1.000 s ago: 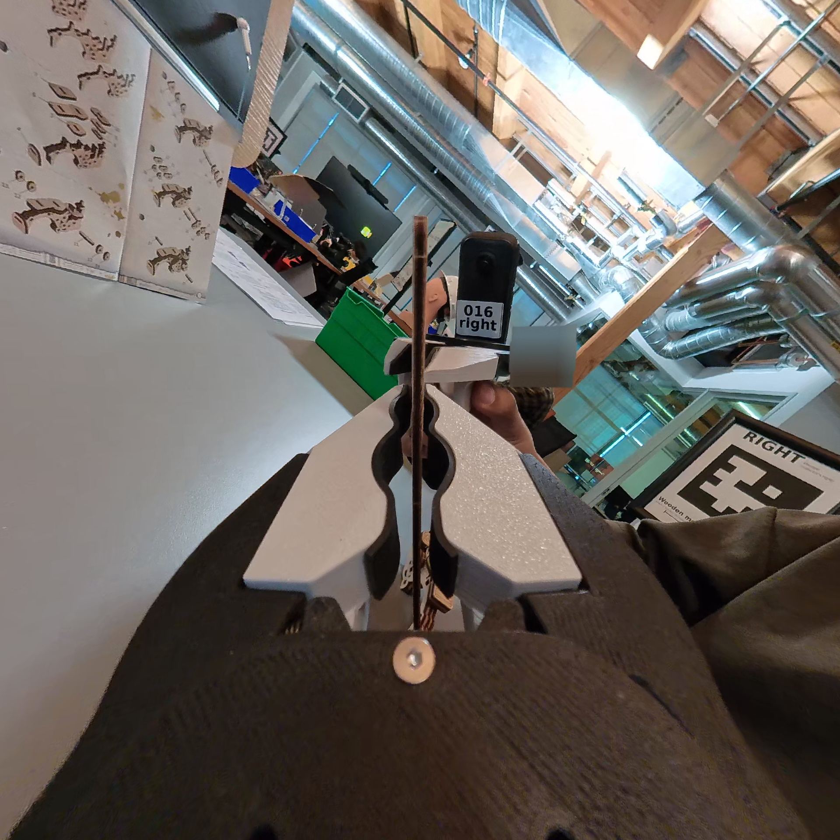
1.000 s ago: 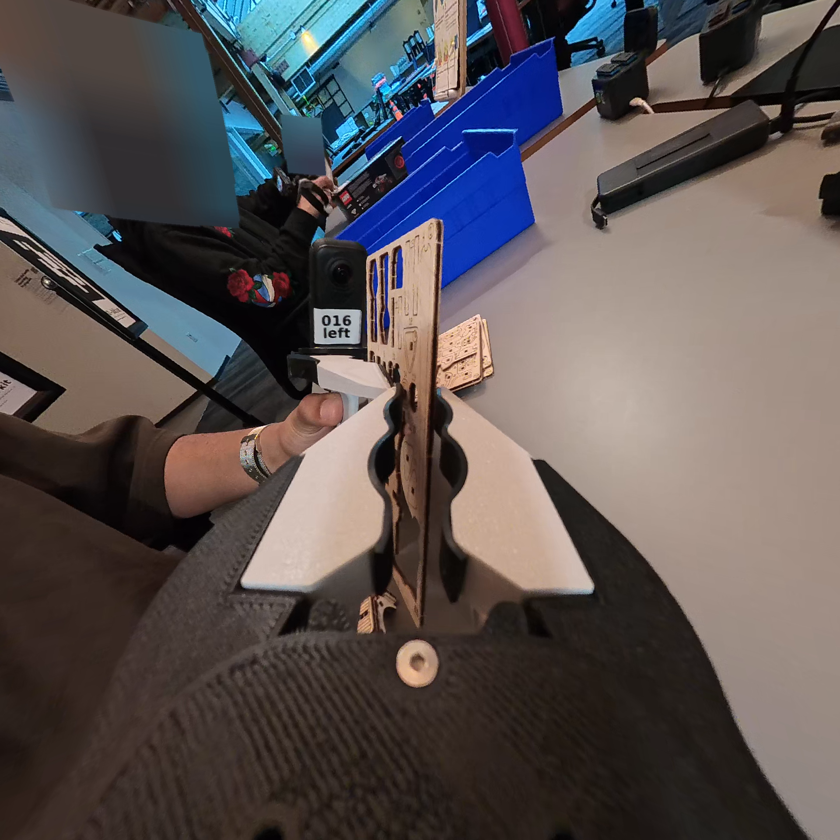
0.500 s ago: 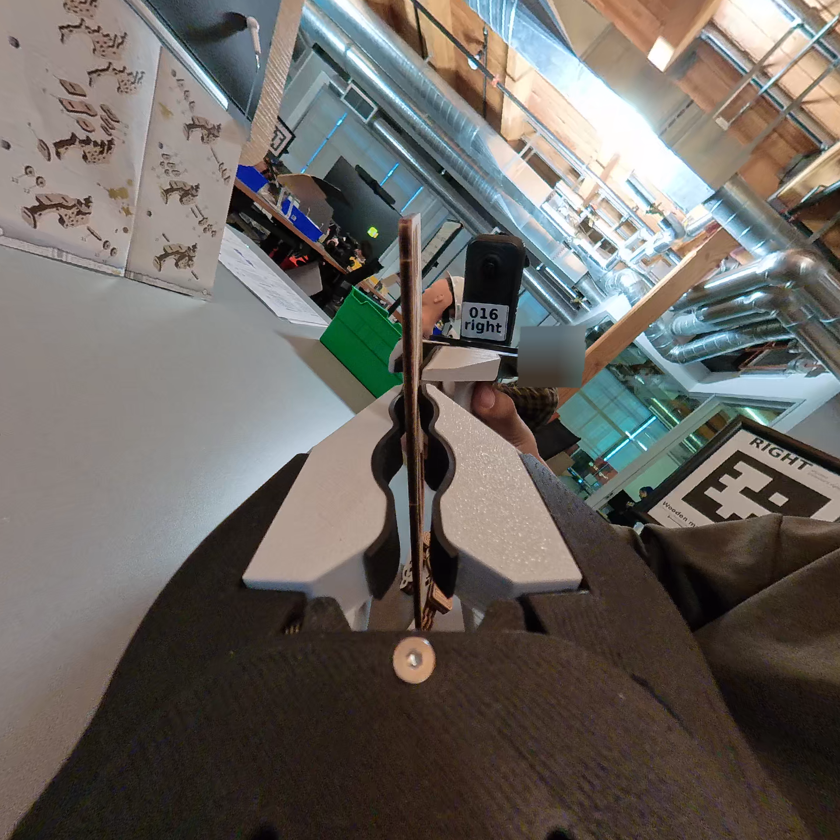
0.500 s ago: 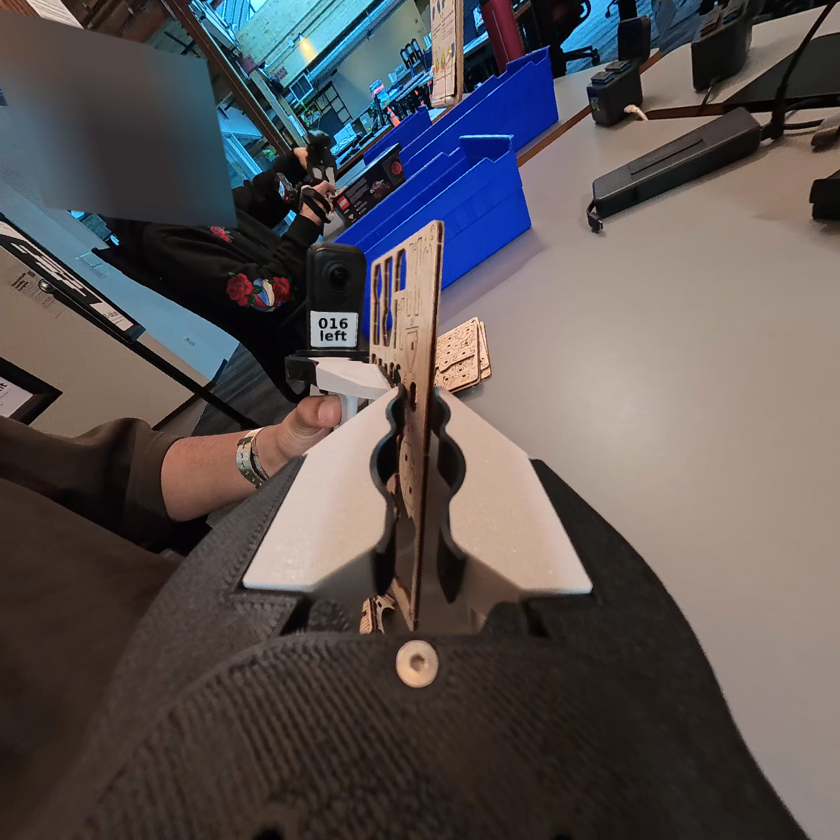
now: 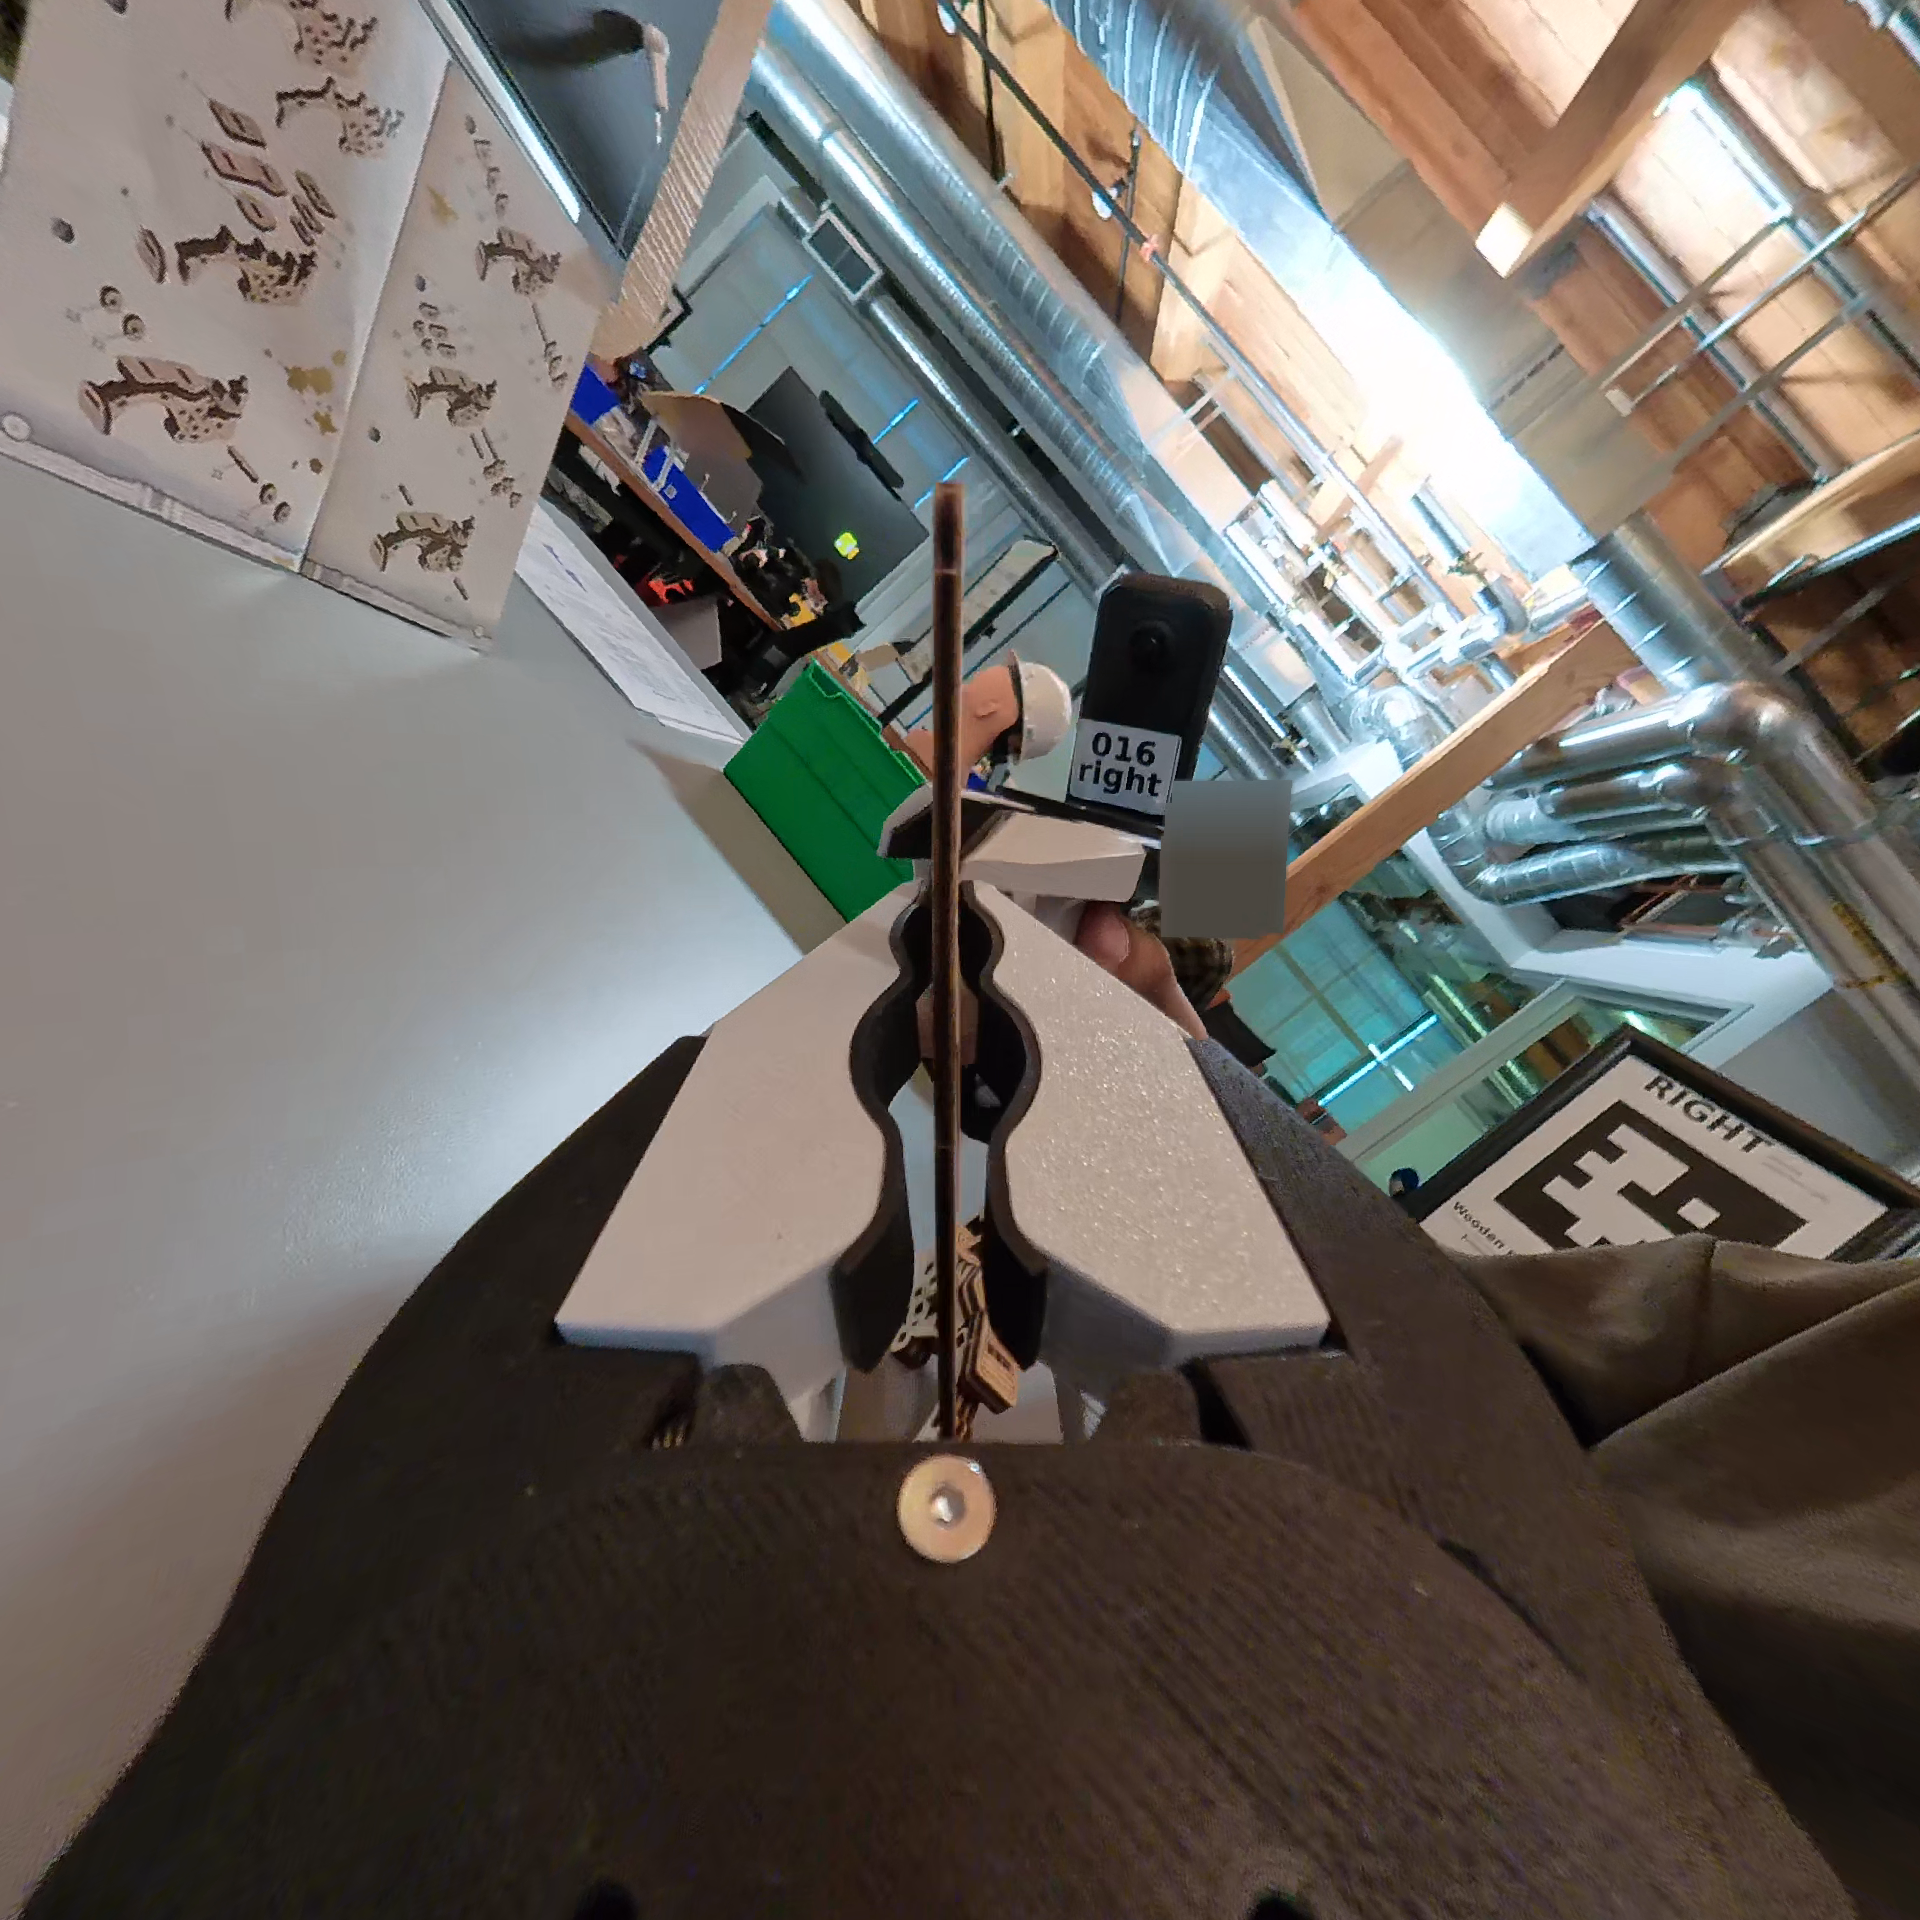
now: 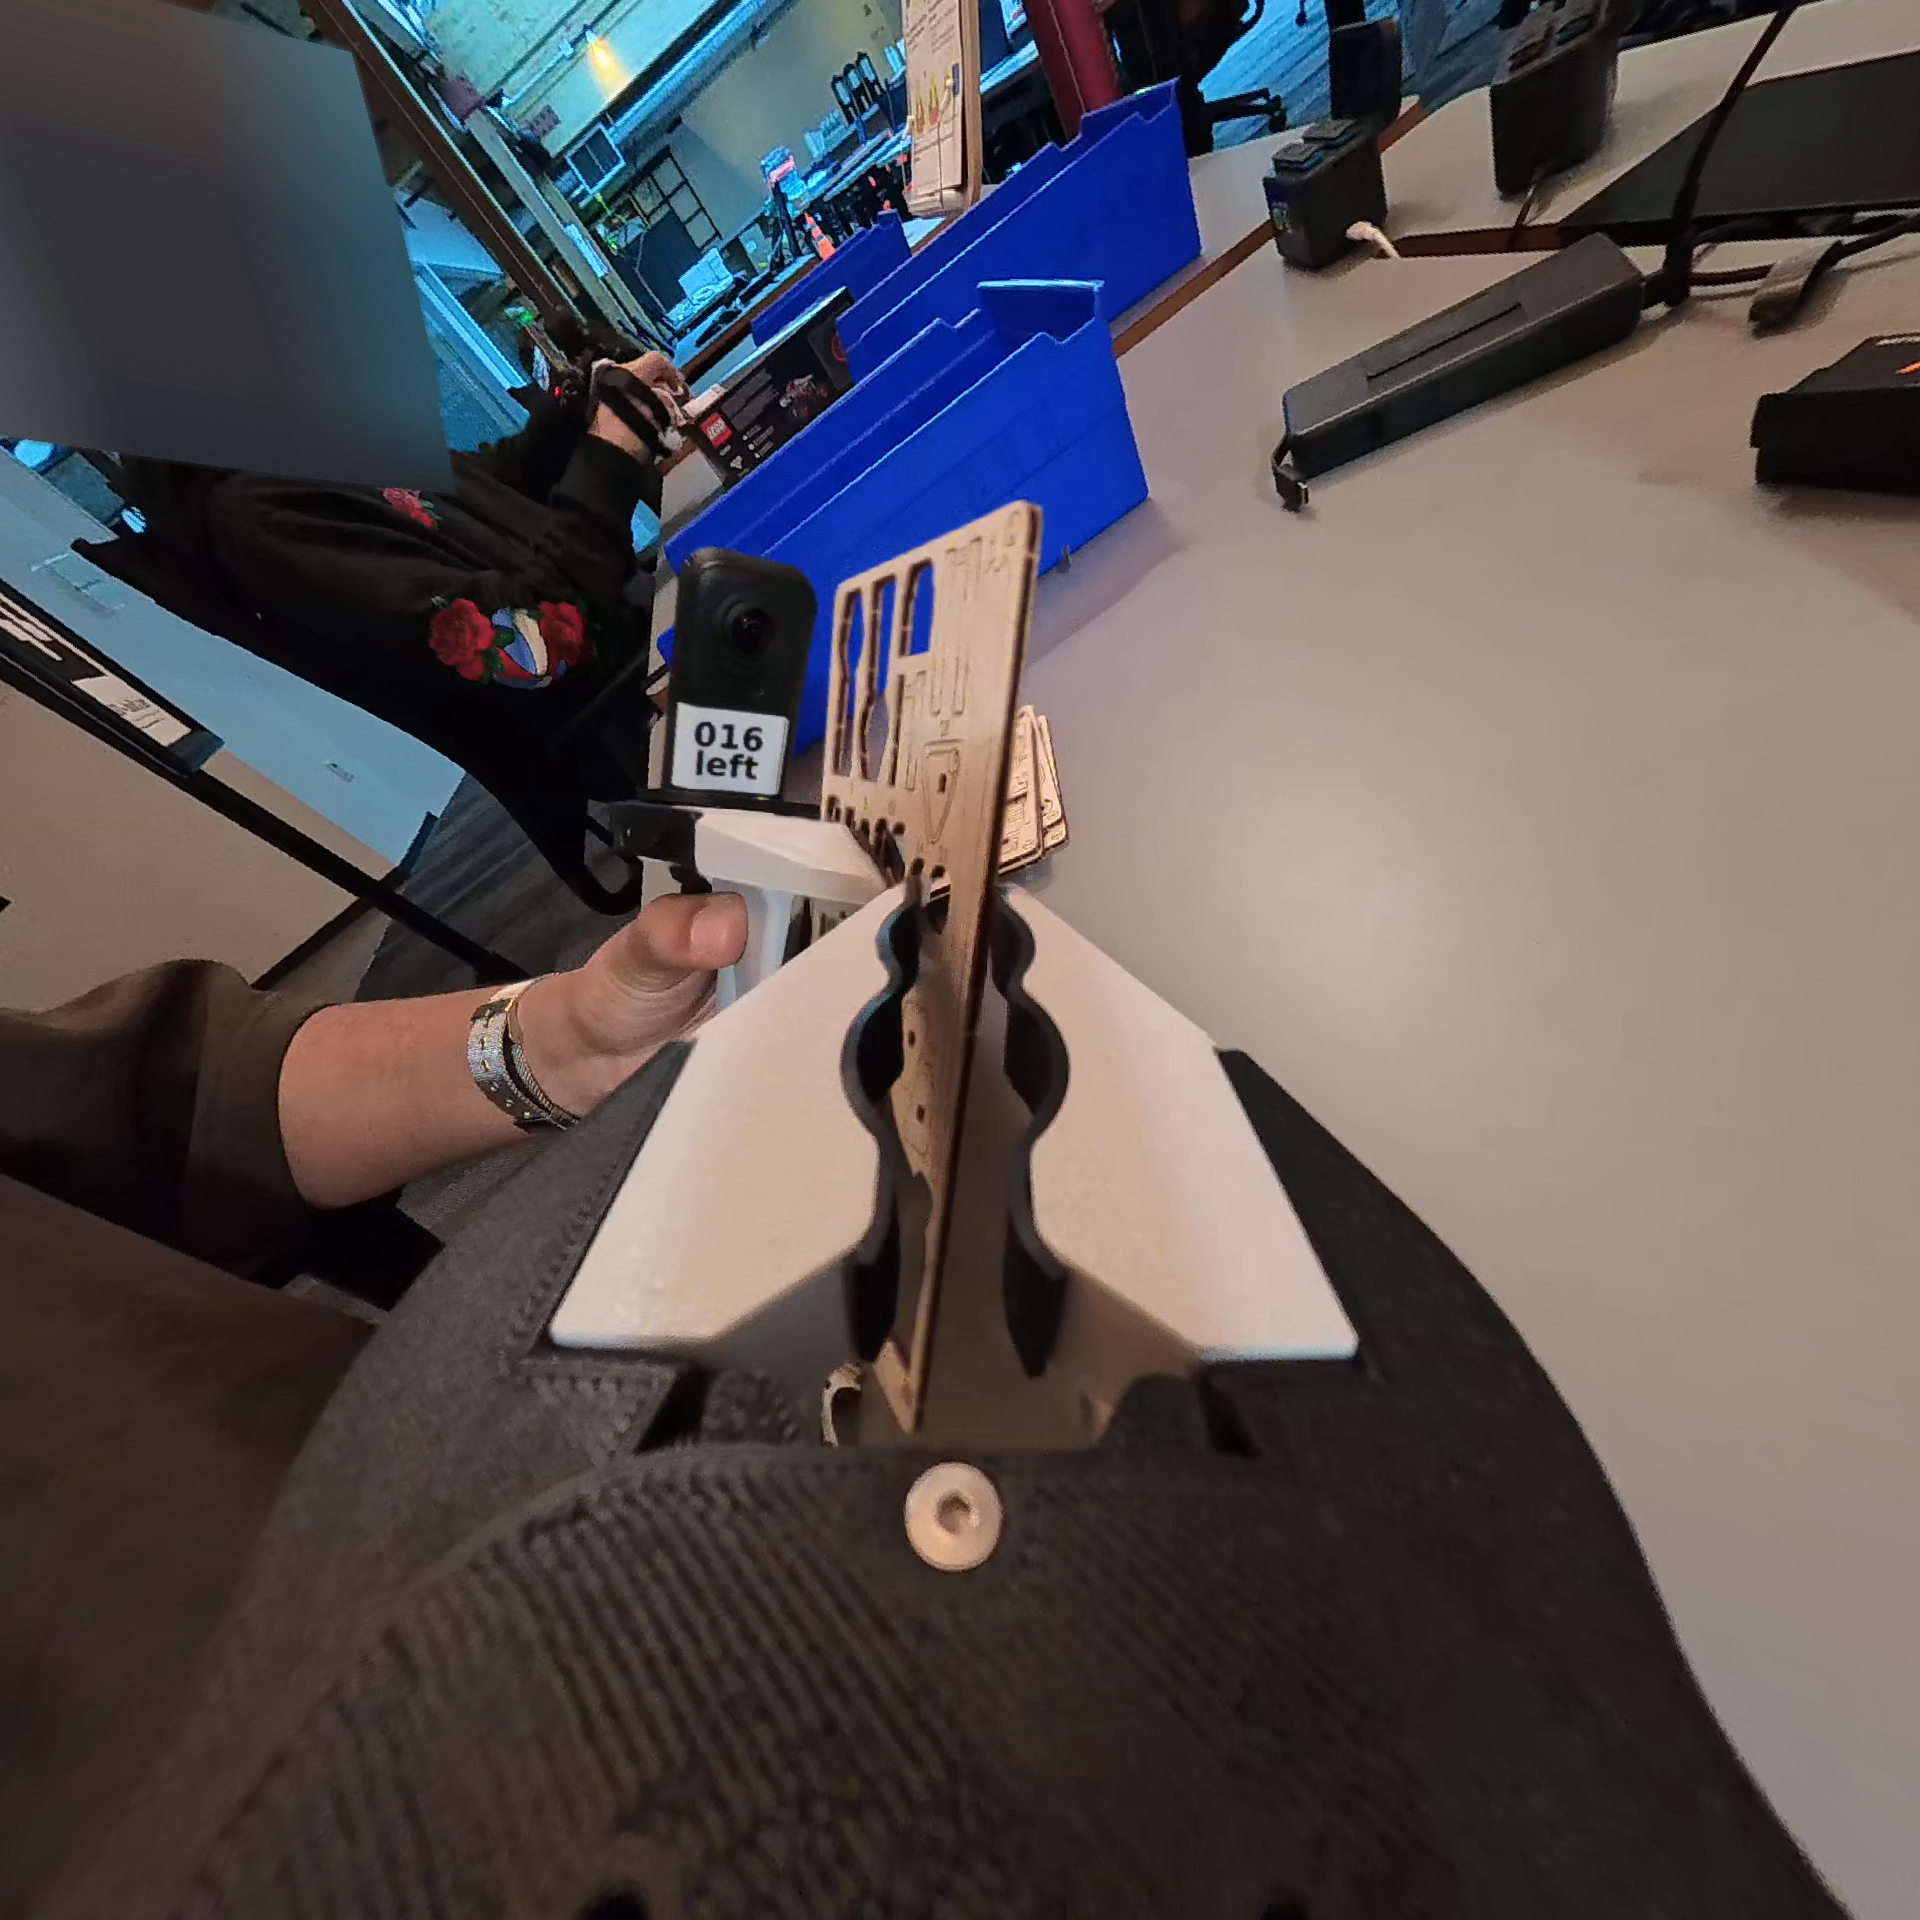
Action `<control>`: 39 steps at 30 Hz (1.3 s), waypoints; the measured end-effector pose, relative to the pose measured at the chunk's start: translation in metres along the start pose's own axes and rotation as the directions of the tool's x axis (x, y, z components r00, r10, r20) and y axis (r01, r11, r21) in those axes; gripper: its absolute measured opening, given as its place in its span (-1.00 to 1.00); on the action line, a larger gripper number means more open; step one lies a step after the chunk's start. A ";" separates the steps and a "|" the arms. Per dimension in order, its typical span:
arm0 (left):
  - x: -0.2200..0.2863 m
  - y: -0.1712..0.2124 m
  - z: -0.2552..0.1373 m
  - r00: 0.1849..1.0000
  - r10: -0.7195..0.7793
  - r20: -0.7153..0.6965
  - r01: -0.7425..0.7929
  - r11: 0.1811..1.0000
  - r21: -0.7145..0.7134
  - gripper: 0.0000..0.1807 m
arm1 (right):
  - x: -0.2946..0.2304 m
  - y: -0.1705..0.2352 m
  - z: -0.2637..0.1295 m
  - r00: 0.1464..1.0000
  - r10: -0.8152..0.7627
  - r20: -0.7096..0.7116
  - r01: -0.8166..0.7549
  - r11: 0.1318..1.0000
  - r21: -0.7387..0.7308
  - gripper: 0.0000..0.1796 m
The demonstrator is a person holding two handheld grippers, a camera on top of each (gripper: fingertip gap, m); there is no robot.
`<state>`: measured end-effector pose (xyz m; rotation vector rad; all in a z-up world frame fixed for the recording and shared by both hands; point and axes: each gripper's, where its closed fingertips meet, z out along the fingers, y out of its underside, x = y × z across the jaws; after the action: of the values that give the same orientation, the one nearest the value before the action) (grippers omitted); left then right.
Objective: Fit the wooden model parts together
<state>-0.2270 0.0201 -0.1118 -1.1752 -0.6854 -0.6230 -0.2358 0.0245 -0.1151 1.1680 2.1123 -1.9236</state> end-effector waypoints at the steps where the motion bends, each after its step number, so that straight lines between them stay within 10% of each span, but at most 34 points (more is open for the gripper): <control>1: 0.000 -0.002 -0.001 1.000 -0.003 -0.004 0.003 1.000 0.012 -1.00 | -0.001 0.000 0.000 1.000 0.004 0.008 -0.004 1.000 -0.001 -0.86; 19: 0.008 -0.017 -0.008 0.992 -0.089 -0.084 0.093 0.995 0.035 -1.00 | -0.014 -0.003 -0.005 0.981 0.098 0.166 -0.100 0.995 0.009 -0.97; 28: -0.003 -0.026 -0.034 0.995 -0.020 0.100 0.012 0.996 0.083 -0.50 | -0.005 -0.025 -0.003 0.969 0.173 0.176 -0.193 0.975 0.108 -0.99; 39: -0.003 -0.046 -0.105 0.924 0.147 0.352 -0.203 0.971 0.128 -0.99 | -0.027 -0.037 0.052 0.936 0.233 0.262 -0.271 0.955 0.118 -0.99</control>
<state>-0.2470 -0.0928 -0.1111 -1.1878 -0.8941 -0.2064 -0.2600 -0.0318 -0.0819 1.0955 1.6307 -2.0153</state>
